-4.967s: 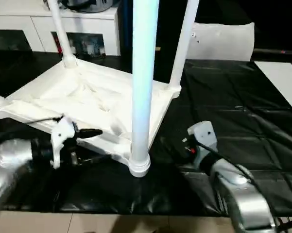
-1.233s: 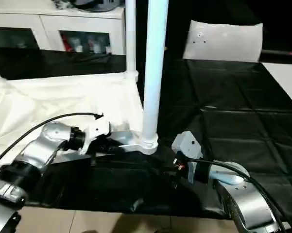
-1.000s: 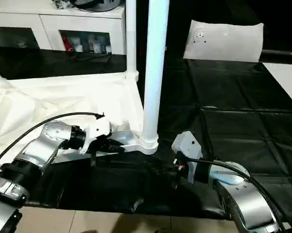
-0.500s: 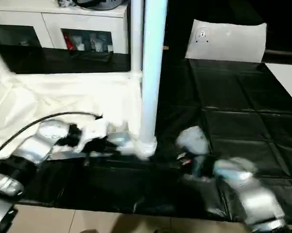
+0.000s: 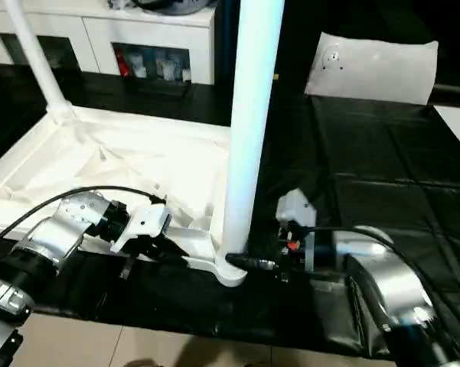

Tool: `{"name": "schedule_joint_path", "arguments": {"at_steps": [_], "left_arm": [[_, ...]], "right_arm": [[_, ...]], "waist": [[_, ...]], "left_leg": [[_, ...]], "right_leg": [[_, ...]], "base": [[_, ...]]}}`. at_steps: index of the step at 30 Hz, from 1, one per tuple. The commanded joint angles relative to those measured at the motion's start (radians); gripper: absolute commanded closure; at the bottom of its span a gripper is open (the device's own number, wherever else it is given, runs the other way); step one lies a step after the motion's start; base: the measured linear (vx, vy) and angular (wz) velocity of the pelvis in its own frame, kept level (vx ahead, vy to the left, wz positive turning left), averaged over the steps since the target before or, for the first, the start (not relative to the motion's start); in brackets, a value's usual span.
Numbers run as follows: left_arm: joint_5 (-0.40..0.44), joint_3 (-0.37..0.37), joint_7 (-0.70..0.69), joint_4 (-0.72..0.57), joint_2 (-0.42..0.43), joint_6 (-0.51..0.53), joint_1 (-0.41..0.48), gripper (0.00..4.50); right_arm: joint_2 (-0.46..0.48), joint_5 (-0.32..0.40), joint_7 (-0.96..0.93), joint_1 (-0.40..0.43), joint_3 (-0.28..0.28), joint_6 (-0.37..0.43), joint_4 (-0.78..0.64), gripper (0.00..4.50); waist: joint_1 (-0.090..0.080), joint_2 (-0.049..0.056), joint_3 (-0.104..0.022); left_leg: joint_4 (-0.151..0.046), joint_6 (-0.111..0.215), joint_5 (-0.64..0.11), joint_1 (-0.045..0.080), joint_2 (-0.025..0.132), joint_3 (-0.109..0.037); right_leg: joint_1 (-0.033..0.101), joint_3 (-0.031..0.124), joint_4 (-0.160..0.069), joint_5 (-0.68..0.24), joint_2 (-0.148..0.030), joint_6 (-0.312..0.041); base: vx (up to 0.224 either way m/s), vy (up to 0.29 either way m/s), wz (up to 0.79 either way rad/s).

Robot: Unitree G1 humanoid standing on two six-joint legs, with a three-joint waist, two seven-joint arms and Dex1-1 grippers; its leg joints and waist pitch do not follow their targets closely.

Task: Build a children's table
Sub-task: Rotate leg to tighten

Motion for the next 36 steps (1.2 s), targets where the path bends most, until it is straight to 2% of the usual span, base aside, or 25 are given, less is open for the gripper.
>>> {"name": "schedule_joint_path", "arguments": {"at_steps": [1, 4, 5, 6, 8, 10, 13, 15, 23, 24, 26, 29, 30, 31, 32, 33, 34, 35, 36], "left_arm": [[0.02, -0.038, -0.046, -0.02, -0.009, -0.021, -0.012, 4.5], [0.023, -0.038, -0.044, -0.012, -0.009, -0.024, -0.018, 4.5], [0.025, -0.038, -0.044, -0.006, -0.009, -0.026, -0.021, 4.5], [0.027, -0.037, -0.043, 0.002, -0.008, -0.029, -0.024, 4.5], [0.03, -0.036, -0.045, 0.011, -0.007, -0.031, -0.029, 4.5], [0.03, -0.035, -0.047, 0.011, -0.005, -0.029, -0.029, 4.5], [0.027, -0.034, -0.05, 0.008, -0.001, -0.024, -0.026, 4.5], [0.025, -0.033, -0.053, 0.008, 0.004, -0.017, -0.024, 4.5], [-0.001, -0.001, -0.017, 0.021, -0.001, 0.039, -0.026, 4.5], [0.0, 0.007, 0.001, 0.027, -0.003, 0.049, -0.029, 4.5], [-0.001, 0.023, 0.035, 0.039, -0.012, 0.066, -0.031, 4.5], [0.007, 0.044, 0.108, 0.061, -0.028, 0.09, -0.042, 4.5], [0.012, 0.054, 0.147, 0.068, -0.037, 0.113, -0.049, 4.5], [0.02, 0.068, 0.211, 0.08, -0.057, 0.155, -0.06, 4.5], [0.02, 0.068, 0.211, 0.08, -0.057, 0.155, -0.06, 4.5], [0.024, 0.088, 0.289, 0.095, -0.084, 0.204, -0.073, 4.5], [0.024, 0.092, 0.301, 0.096, -0.089, 0.211, -0.075, 4.5], [0.023, 0.104, 0.341, 0.097, -0.109, 0.24, -0.081, 4.5], [0.027, 0.109, 0.371, 0.094, -0.124, 0.265, -0.084, 4.5]], "right_arm": [[-0.004, -0.008, 0.04, -0.023, 0.013, -0.01, 0.02, 1.06], [-0.007, -0.007, 0.067, -0.035, 0.025, -0.009, 0.039, 1.15], [-0.008, -0.009, 0.076, -0.041, 0.03, -0.013, 0.049, 1.36], [-0.007, -0.011, 0.084, -0.049, 0.035, -0.015, 0.061, 1.46], [-0.004, -0.021, 0.104, -0.063, 0.045, -0.027, 0.092, 1.51], [0.002, -0.027, 0.115, -0.071, 0.05, -0.031, 0.114, 1.78], [0.007, -0.03, 0.124, -0.074, 0.055, -0.032, 0.123, 1.94], [0.016, -0.031, 0.128, -0.076, 0.06, -0.028, 0.13, 2.24], [0.045, -0.009, 0.116, -0.064, 0.06, -0.001, 0.13, 2.44], [0.057, -0.003, 0.1, -0.058, 0.056, 0.005, 0.126, 2.46], [0.086, -0.004, 0.054, -0.048, 0.046, 0.01, 0.124, 2.46], [0.136, -0.009, -0.028, -0.034, 0.03, 0.005, 0.118, 2.46], [0.163, -0.024, -0.08, -0.033, 0.025, 0.001, 0.12, 2.46], [0.205, -0.047, -0.161, -0.033, 0.02, 0.002, 0.127, 2.46], [0.205, -0.047, -0.161, -0.033, 0.02, 0.002, 0.127, 2.46], [0.259, -0.077, -0.265, -0.035, 0.013, 0.003, 0.139, 2.48], [0.269, -0.081, -0.282, -0.036, 0.012, 0.005, 0.142, 2.48], [0.306, -0.093, -0.339, -0.042, 0.009, 0.011, 0.154, 2.52], [0.335, -0.108, -0.388, -0.047, 0.004, 0.017, 0.164, 2.53]], "waist": [[-0.002, 0.0, -0.061], [0.005, 0.002, -0.063], [0.006, -0.001, -0.063], [0.008, 0.004, -0.063], [0.01, 0.001, -0.063], [0.013, 0.003, -0.063], [0.015, 0.003, -0.063], [0.015, 0.002, -0.063], [0.014, 0.005, -0.061], [0.015, 0.01, -0.061], [0.013, 0.009, -0.06], [0.01, 0.009, -0.056], [0.009, 0.009, -0.055], [0.007, 0.009, -0.055], [0.001, 0.008, -0.053], [-0.005, 0.01, -0.053], [-0.009, 0.01, -0.054], [-0.016, 0.003, -0.054], [-0.02, 0.005, -0.056]], "left_leg": [[-0.08, 0.056, -0.025, -0.008, 0.06, -0.004], [-0.077, 0.062, -0.008, -0.01, 0.061, -0.003], [-0.077, 0.063, -0.007, -0.009, 0.061, -0.003], [-0.077, 0.06, -0.012, -0.008, 0.061, -0.002], [-0.077, 0.055, -0.015, -0.009, 0.06, -0.002], [-0.077, 0.051, -0.023, -0.008, 0.061, -0.002], [-0.078, 0.046, -0.023, -0.009, 0.061, -0.002], [-0.079, 0.044, -0.028, -0.009, 0.062, -0.002], [-0.081, 0.03, -0.052, -0.009, 0.06, -0.002], [-0.08, 0.028, -0.051, -0.008, 0.06, -0.003], [-0.081, 0.025, -0.056, -0.01, 0.059, -0.003], [-0.086, 0.007, -0.097, -0.008, 0.056, -0.004], [-0.09, -0.001, -0.117, -0.007, 0.056, -0.006], [-0.091, -0.008, -0.121, -0.006, 0.057, -0.006], [-0.093, -0.014, -0.127, -0.009, 0.054, -0.006], [-0.097, -0.025, -0.132, -0.01, 0.053, -0.01], [-0.097, -0.031, -0.13, -0.011, 0.052, -0.011], [-0.098, -0.031, -0.129, -0.015, 0.051, -0.012], [-0.097, -0.029, -0.117, -0.012, 0.05, -0.01]], "right_leg": [[0.061, 0.047, -0.051, -0.058, -0.088, -0.293], [0.063, 0.046, -0.046, -0.021, -0.088, -0.297], [0.062, 0.045, -0.045, -0.019, -0.087, -0.298], [0.061, 0.044, -0.048, -0.029, -0.087, -0.299], [0.062, 0.044, -0.046, -0.033, -0.087, -0.3], [0.062, 0.045, -0.048, -0.045, -0.087, -0.297], [0.063, 0.044, -0.048, -0.044, -0.086, -0.294], [0.062, 0.043, -0.049, -0.053, -0.085, -0.29], [0.062, 0.045, -0.055, -0.101, -0.086, -0.281], [0.061, 0.044, -0.055, -0.099, -0.085, -0.28], [0.061, 0.045, -0.056, -0.104, -0.085, -0.278], [0.06, 0.046, -0.069, -0.204, -0.086, -0.249], [0.059, 0.045, -0.074, -0.255, -0.086, -0.231], [0.057, 0.046, -0.074, -0.267, -0.086, -0.224], [0.056, 0.046, -0.077, -0.288, -0.085, -0.212], [0.057, 0.044, -0.078, -0.318, -0.085, -0.196], [0.057, 0.043, -0.079, -0.325, -0.085, -0.191], [0.061, 0.043, -0.081, -0.337, -0.085, -0.18], [0.058, 0.045, -0.081, -0.319, -0.086, -0.184]], "base": [[0.0, 0.0, 0.0], [0.0, 0.0, 0.0], [0.0, 0.0, 0.0], [0.0, 0.0, 0.0], [0.0, 0.0, 0.0], [0.0, 0.0, 0.0], [0.0, 0.0, 0.0], [0.0, 0.0, 0.0], [0.0, 0.0, 0.0], [0.0, 0.0, 0.0], [0.0, 0.0, 0.0], [0.0, 0.0, 0.0], [0.0, 0.0, 0.0], [0.0, 0.0, 0.0], [0.0, 0.0, 0.0], [0.0, 0.0, 0.0], [0.0, 0.0, 0.0], [0.0, 0.0, 0.0], [0.0, 0.0, 0.0]]}}
